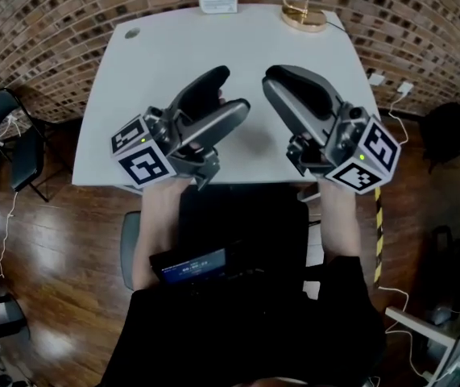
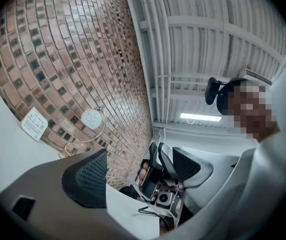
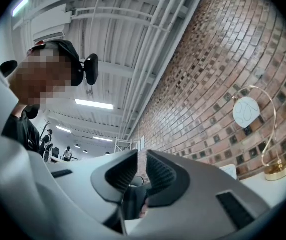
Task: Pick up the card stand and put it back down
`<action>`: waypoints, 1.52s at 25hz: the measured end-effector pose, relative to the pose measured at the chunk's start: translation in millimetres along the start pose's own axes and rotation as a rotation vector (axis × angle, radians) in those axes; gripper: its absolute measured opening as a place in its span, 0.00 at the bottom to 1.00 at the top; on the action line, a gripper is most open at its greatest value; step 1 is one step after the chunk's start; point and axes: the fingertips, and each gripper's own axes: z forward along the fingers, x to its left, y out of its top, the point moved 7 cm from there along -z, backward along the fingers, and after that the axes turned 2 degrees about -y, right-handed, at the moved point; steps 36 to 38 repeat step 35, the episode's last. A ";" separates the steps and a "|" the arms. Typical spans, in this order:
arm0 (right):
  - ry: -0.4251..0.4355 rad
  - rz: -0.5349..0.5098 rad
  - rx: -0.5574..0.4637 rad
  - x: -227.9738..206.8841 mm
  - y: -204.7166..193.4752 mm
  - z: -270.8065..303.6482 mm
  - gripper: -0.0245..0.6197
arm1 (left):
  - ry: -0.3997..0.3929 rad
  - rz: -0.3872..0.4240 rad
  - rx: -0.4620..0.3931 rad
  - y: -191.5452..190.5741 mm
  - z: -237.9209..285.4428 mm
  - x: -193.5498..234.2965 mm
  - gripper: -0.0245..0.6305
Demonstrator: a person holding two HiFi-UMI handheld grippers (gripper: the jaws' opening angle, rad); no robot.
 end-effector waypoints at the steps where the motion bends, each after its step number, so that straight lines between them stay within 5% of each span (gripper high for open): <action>1: 0.000 -0.006 -0.002 2.1 0.6 -0.1 0.14 | -0.002 -0.001 -0.002 -0.5 -1.2 -1.6 0.65; 11: 0.034 -0.019 0.009 11.1 0.7 -6.8 0.07 | -0.021 0.029 0.001 0.8 -3.4 -18.4 0.65; 38: 0.072 -0.040 0.030 17.6 2.9 -6.9 0.07 | -0.043 0.055 0.029 -3.4 -1.0 -29.2 0.65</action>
